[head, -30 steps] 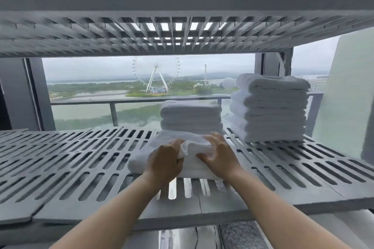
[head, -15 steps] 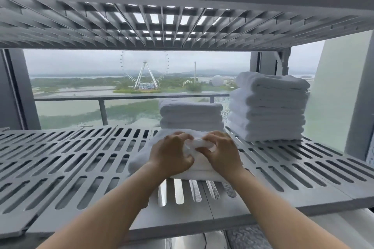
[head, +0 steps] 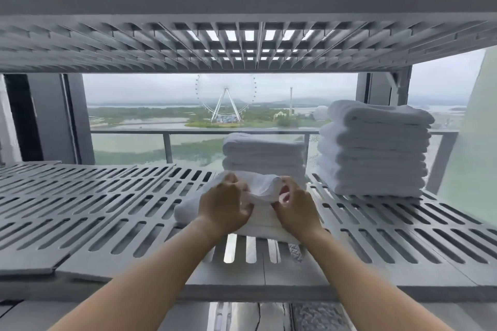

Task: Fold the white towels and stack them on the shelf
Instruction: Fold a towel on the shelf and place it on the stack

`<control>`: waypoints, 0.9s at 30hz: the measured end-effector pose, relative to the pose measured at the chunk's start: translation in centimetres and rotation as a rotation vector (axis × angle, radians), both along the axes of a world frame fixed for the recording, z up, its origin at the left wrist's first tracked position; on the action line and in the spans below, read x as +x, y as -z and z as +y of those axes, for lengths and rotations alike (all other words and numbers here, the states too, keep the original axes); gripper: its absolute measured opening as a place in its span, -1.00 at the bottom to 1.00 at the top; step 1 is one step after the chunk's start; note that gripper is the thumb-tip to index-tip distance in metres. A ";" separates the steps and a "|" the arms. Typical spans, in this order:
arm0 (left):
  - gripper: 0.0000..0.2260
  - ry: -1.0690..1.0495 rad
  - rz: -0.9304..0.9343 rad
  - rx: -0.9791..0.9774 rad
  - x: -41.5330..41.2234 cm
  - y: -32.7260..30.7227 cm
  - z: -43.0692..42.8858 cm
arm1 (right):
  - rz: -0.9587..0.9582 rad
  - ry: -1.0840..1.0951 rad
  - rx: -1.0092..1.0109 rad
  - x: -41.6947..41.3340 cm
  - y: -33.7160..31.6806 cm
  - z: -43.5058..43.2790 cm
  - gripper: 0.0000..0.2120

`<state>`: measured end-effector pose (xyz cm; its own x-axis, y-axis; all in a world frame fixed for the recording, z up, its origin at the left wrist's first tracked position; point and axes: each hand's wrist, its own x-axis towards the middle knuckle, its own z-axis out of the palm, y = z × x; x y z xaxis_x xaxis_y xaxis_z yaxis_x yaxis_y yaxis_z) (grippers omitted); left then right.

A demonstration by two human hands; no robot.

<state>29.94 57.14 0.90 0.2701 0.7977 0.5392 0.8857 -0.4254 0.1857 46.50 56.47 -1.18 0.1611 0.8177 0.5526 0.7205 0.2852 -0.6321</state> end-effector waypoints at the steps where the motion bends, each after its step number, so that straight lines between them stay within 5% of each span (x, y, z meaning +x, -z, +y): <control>1: -0.71 0.007 0.020 0.001 0.2 0.2 -0.1 | -0.008 -0.013 0.036 -0.5 0.2 -0.2 -0.68; 5: -0.60 -0.064 0.116 0.050 0.5 1.0 -0.5 | 0.005 -0.097 0.118 -1.9 1.1 -0.6 -0.63; 12: -0.77 -0.127 0.172 0.095 -0.9 -0.2 -0.6 | -0.047 -0.118 0.098 -2.6 0.3 -0.5 -0.58; 17: -0.44 0.001 0.043 0.155 -2.4 -0.2 0.0 | 0.009 -0.083 0.177 -4.6 -0.9 -0.5 -0.77; 21: -0.71 -0.006 0.044 0.269 -5.9 -1.0 0.9 | -0.065 -0.076 0.119 -7.1 -2.9 -0.2 -0.75; 24: -0.73 -0.029 -0.034 0.255 -10.0 -2.9 2.4 | -0.236 -0.026 -0.017 -9.0 -4.7 0.1 -0.63; 27: -0.76 -0.075 -0.090 0.225 -15.4 -4.7 4.3 | -0.206 -0.117 -0.094 -11.7 -6.2 0.6 -0.51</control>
<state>14.49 61.47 5.60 0.1576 0.6706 0.7249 0.9004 -0.3990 0.1733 34.80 57.07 5.03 -0.0453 0.8737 0.4844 0.8023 0.3207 -0.5035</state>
